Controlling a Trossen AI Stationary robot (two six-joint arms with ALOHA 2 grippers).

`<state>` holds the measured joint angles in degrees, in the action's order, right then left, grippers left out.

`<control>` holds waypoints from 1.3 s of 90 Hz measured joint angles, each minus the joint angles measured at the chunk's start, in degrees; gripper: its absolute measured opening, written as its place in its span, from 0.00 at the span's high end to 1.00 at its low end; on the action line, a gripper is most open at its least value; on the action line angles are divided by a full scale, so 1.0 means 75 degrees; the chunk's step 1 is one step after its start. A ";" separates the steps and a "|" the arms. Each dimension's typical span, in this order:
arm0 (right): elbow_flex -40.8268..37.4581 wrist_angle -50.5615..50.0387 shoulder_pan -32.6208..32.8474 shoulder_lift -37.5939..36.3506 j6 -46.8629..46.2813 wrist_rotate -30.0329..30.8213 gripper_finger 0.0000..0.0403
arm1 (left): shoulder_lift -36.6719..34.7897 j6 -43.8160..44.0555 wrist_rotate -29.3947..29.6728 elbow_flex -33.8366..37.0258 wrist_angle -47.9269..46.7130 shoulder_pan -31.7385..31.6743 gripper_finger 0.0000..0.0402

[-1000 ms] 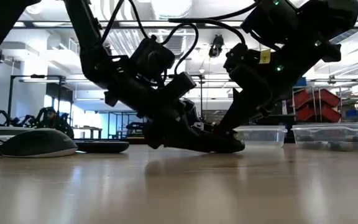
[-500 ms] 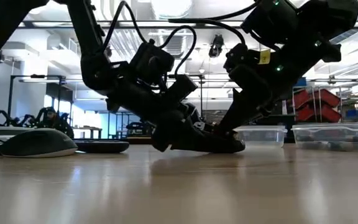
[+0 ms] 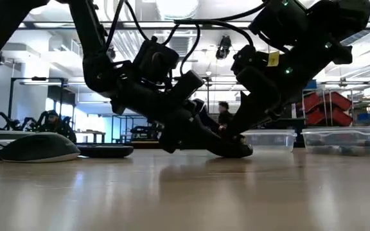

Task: Insert battery
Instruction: Insert the brown battery into the black mouse battery compartment

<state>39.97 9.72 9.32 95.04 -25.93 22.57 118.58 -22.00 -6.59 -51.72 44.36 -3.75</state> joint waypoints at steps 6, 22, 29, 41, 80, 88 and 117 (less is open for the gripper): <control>0.0000 0.0000 0.0000 0.0000 0.0000 0.0000 0.97 | 0.0013 -0.0003 0.0008 0.0000 -0.0020 0.0000 0.23; 0.0000 0.0003 0.0000 0.0000 0.0000 -0.0001 0.97 | 0.0026 0.0006 0.0023 0.0000 -0.0055 0.0000 0.23; 0.0000 0.0006 0.0000 0.0000 -0.0016 -0.0003 0.97 | 0.0027 0.0019 0.0133 0.0000 -0.0093 0.0001 0.23; 0.0000 0.0015 0.0000 0.0000 -0.0070 0.0000 0.97 | 0.0035 0.0026 0.0321 0.0000 -0.0175 0.0009 0.30; -0.0023 0.0054 0.0020 -0.0147 -0.0066 0.0223 0.97 | -0.0169 -0.0003 0.1124 0.0000 -0.0316 0.0011 0.34; -0.0023 0.0232 0.0090 -0.0323 -0.0052 0.0700 0.97 | -0.0211 -0.0023 0.1383 0.0000 -0.0249 0.0006 0.34; -0.0008 0.1626 0.0626 -0.0270 -0.0531 0.3368 0.97 | -0.0415 0.0134 0.1739 0.0000 0.0126 0.0017 0.34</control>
<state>39.91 21.91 14.02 93.02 -29.91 47.83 115.47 -21.00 6.45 -51.72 45.30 -3.62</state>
